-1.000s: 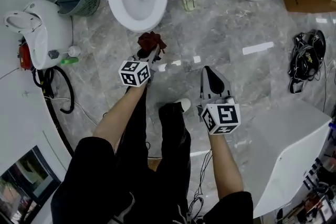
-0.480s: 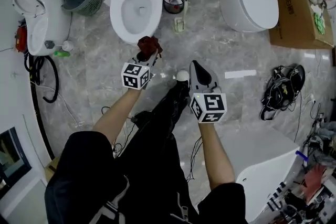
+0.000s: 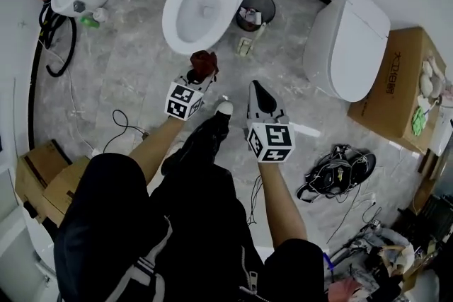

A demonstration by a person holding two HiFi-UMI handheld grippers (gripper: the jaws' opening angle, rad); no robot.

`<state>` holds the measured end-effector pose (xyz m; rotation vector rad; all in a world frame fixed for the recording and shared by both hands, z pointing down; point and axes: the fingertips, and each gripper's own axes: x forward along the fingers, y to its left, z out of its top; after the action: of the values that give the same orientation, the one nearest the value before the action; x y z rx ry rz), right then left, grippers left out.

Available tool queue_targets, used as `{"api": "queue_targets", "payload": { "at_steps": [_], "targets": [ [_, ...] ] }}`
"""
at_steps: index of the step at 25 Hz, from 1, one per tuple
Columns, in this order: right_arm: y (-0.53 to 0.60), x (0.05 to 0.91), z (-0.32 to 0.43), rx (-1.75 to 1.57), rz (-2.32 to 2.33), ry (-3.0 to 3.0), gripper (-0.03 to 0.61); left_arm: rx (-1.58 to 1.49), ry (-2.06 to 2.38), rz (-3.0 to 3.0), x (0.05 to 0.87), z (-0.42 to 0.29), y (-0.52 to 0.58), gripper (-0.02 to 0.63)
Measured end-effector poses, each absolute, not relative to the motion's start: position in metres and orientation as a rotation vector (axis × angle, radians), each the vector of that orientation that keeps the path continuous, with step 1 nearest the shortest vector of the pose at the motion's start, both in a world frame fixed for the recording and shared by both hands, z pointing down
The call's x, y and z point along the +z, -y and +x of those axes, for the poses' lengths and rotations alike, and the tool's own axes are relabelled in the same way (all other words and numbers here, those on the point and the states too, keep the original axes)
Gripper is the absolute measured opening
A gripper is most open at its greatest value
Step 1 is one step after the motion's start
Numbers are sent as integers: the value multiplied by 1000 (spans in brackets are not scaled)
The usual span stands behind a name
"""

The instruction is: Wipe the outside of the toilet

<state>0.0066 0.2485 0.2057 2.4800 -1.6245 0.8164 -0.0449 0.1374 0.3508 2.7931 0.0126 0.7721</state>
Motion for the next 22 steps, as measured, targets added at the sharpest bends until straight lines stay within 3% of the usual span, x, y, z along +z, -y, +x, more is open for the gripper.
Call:
{"api": "queue_targets", "payload": {
  "at_steps": [11,22],
  "targets": [
    [-185,207,74,795,2194,1923,3,703,345,2755,336,-11,-107,84],
    [-177,283,144,822,1669,2209,3,630,925,2478,419,-2,-116,84]
  ]
}}
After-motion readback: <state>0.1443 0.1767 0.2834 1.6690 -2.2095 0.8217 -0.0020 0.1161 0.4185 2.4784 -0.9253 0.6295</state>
